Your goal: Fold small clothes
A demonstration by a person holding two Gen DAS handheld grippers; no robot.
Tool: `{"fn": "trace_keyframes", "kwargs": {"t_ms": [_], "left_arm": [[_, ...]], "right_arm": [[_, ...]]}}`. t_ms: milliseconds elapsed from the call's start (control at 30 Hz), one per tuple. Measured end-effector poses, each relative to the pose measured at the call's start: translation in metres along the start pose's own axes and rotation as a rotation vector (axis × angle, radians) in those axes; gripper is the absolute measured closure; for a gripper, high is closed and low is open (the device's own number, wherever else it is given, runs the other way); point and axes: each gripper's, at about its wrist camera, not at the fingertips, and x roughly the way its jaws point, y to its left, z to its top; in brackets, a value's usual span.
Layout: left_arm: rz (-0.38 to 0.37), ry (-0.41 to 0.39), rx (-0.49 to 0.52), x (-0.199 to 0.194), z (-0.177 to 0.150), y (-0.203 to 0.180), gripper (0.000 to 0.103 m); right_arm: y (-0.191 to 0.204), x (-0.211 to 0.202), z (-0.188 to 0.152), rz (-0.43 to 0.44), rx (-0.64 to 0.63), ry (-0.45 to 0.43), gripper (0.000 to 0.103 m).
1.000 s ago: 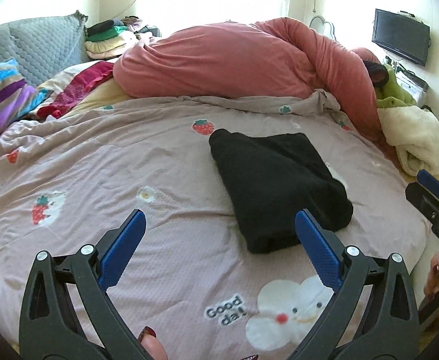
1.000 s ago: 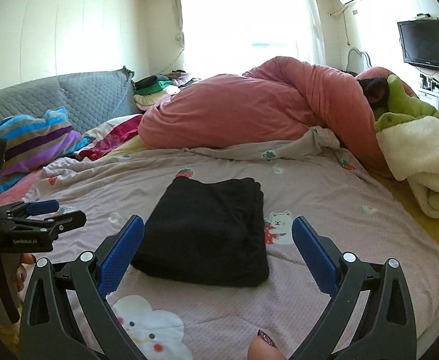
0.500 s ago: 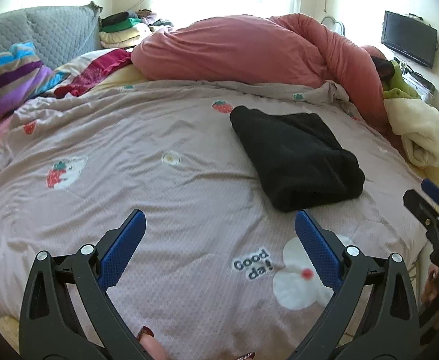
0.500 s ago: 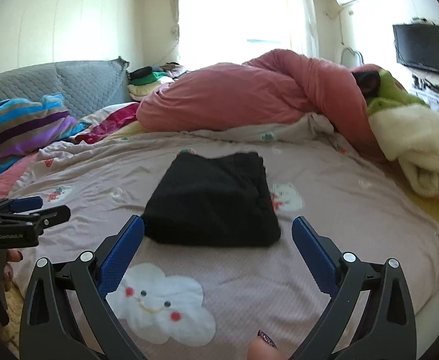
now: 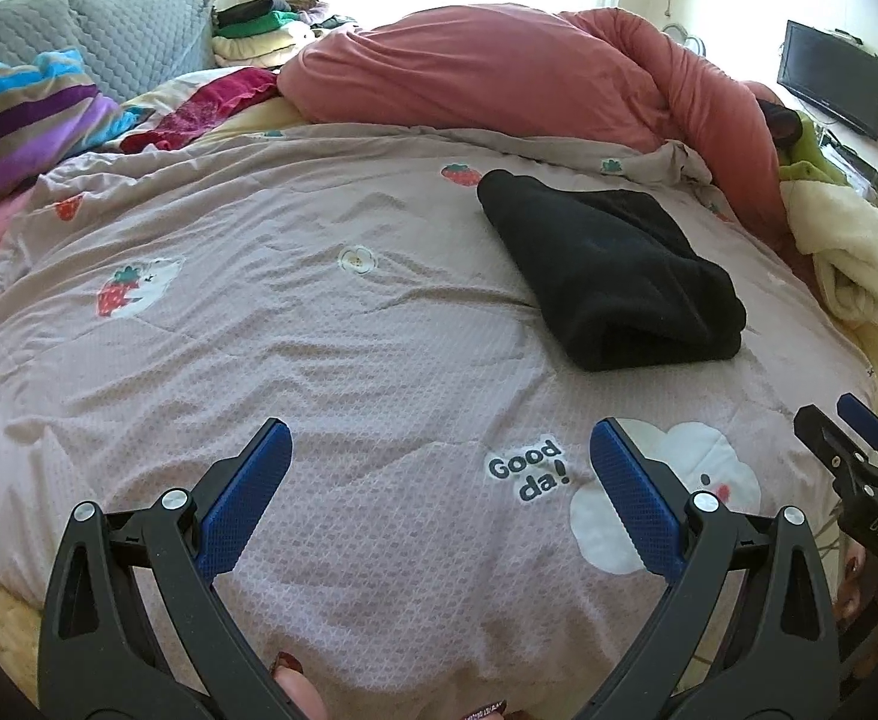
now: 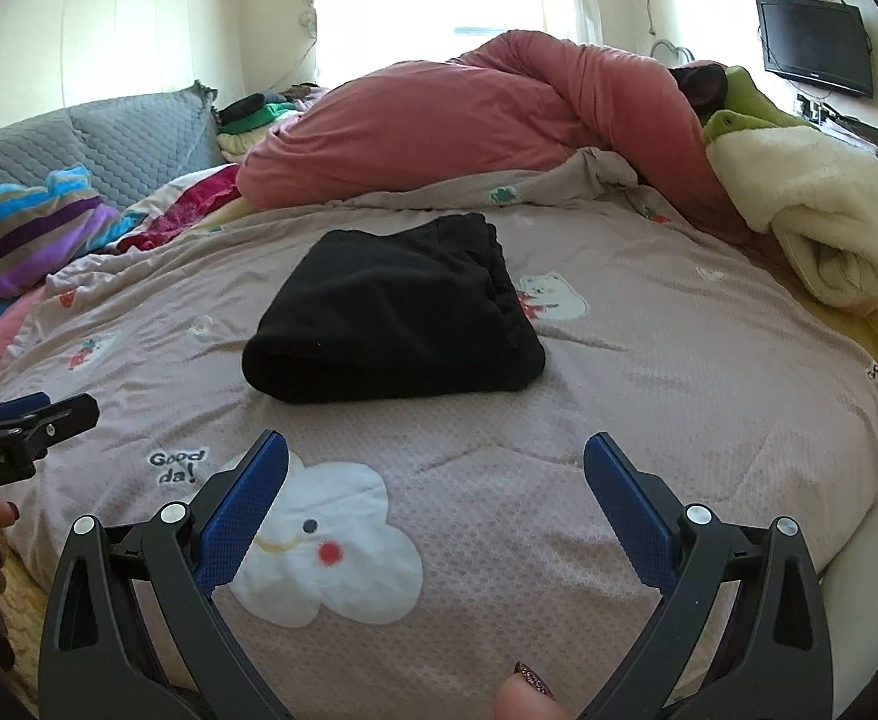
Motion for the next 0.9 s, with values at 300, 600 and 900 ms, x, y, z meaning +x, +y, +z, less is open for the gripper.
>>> {"fn": "trace_keyframes", "kwargs": {"t_ms": [300,600,900], "left_arm": [[0.004,0.009,-0.007,0.004,-0.008,-0.001,0.010],[0.016,0.020,-0.002,0.007,-0.008,-0.004,0.010],[0.033,0.025,-0.006,0.008,-0.007,-0.003,0.010]], "right_arm": [[-0.003,0.006,-0.006,0.004,-0.009,0.029,0.005],[0.000,0.012,-0.007,0.019,-0.020,0.051,0.005],[0.000,0.012,-0.006,0.008,-0.023,0.044,0.005]]}}
